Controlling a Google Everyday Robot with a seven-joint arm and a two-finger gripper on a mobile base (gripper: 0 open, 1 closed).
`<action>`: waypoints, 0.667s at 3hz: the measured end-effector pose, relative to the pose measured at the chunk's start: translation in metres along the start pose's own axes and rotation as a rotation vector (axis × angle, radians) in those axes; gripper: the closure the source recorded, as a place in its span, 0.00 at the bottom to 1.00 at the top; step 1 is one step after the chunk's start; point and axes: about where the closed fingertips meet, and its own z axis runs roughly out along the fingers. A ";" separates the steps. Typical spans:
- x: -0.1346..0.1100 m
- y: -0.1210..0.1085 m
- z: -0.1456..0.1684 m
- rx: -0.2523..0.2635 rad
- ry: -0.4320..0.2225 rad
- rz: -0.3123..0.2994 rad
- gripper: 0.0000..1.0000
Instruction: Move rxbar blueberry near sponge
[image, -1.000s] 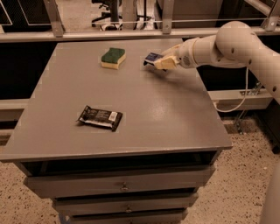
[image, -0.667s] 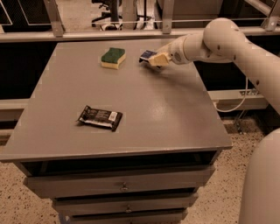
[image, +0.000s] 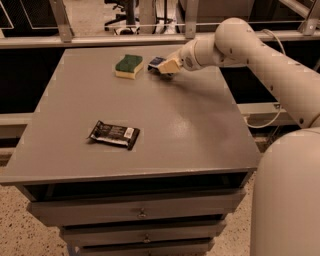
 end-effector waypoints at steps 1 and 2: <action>-0.003 0.008 0.013 -0.033 0.003 0.000 0.74; -0.009 0.018 0.030 -0.073 0.009 0.005 0.42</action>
Offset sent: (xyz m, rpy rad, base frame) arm 0.0101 0.0399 -0.0105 0.0147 0.0553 0.0692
